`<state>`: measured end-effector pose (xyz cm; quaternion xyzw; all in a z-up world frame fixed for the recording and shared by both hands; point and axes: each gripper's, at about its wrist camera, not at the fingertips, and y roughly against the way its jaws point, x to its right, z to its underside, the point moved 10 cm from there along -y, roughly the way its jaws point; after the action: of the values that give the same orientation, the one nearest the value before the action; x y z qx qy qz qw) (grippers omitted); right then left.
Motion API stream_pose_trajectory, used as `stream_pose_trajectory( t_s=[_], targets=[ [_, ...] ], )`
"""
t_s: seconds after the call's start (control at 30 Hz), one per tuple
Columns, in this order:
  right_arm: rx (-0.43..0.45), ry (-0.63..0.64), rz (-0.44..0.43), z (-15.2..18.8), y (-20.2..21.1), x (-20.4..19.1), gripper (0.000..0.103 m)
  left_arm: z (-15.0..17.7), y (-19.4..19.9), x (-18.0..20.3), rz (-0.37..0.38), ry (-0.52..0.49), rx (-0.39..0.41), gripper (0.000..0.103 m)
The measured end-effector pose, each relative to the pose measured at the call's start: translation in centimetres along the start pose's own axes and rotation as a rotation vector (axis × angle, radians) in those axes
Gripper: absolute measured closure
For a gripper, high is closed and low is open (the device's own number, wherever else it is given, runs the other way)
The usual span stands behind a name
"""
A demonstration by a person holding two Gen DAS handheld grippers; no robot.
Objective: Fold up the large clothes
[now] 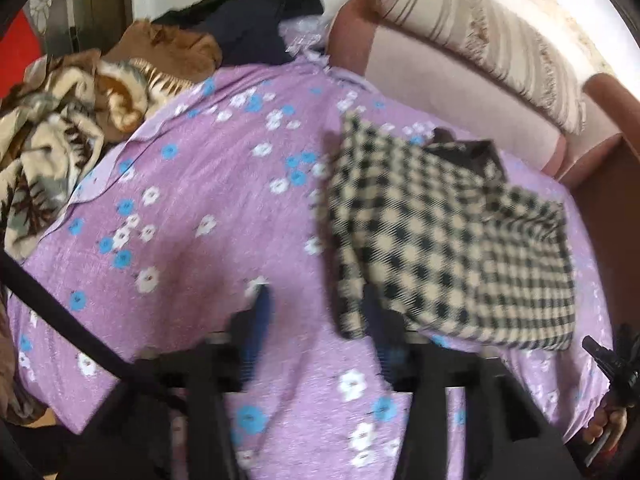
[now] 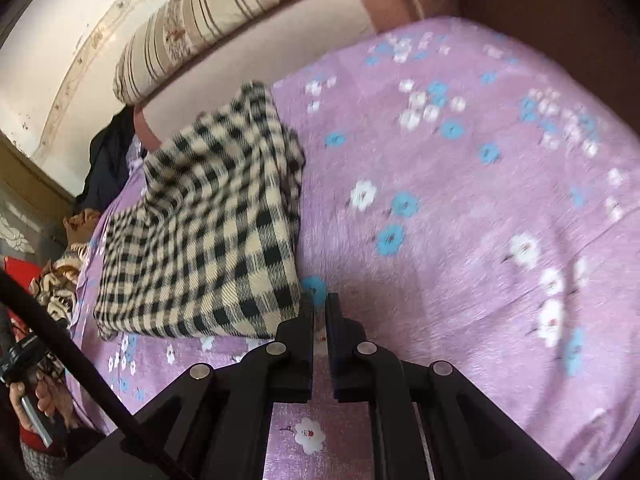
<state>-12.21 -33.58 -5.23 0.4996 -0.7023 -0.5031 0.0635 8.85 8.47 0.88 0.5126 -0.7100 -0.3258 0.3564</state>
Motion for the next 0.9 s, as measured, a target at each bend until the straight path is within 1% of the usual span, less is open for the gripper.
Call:
stream_pose_trajectory(
  t_s=[0.1,0.13,0.17,0.2,0.23,0.3,0.4,0.5,0.53,0.57,0.63,0.73,0.8,0.87,0.9],
  targets=[
    [0.071,0.057,0.007,-1.6,1.8,-2.2,0.096,-0.6,-0.5,2.8,0.073,-0.001,0.011,0.05],
    [0.088,0.085,0.014,-2.2,2.2,-3.4,0.091,-0.7,-0.8,3.6,0.09,0.0,0.012,0.049],
    [0.099,0.111,0.02,-2.6,2.4,-4.5,0.077,-0.9,-1.4,4.6,0.107,0.003,0.012,0.049],
    [0.11,0.141,0.019,-3.0,2.5,-5.7,0.07,-0.9,-2.0,5.3,0.117,0.007,0.011,0.047],
    [0.115,0.18,0.016,-3.4,2.4,-7.3,0.066,-0.8,-2.7,5.9,0.127,0.011,0.009,0.047],
    [0.099,0.25,0.017,-3.6,1.8,-9.8,0.066,-0.5,-4.8,7.2,0.151,0.013,-0.016,0.047],
    [0.053,0.347,0.016,-3.8,-0.8,-13.8,0.068,0.4,-7.4,8.3,0.17,-0.011,-0.061,0.047],
    [-0.014,0.391,-0.004,-4.4,-5.0,-17.0,0.069,0.9,-8.9,8.6,0.144,-0.068,-0.067,0.047],
    [-0.061,0.396,-0.009,-4.7,-7.3,-18.0,0.069,1.2,-9.2,8.7,0.135,-0.087,-0.07,0.047],
    [-0.087,0.397,0.003,-5.0,-9.2,-18.4,0.069,1.4,-9.6,8.9,0.123,-0.11,-0.068,0.047],
    [-0.118,0.408,0.051,-6.0,-12.8,-19.1,0.069,1.7,-10.1,9.1,0.097,-0.154,-0.071,0.047],
    [-0.143,0.409,0.16,-8.9,-17.9,-19.0,0.069,1.9,-10.7,9.5,0.07,-0.202,-0.063,0.047],
    [-0.158,0.347,0.276,-11.1,-20.5,-16.7,0.069,1.7,-10.8,9.7,0.064,-0.22,-0.058,0.047],
    [-0.172,0.286,0.398,-12.7,-21.9,-13.4,0.07,1.6,-11.0,9.7,0.067,-0.217,-0.064,0.047],
    [-0.167,0.271,0.425,-13.2,-22.0,-12.3,0.069,1.5,-11.1,9.6,0.07,-0.212,-0.069,0.047]
  ],
)
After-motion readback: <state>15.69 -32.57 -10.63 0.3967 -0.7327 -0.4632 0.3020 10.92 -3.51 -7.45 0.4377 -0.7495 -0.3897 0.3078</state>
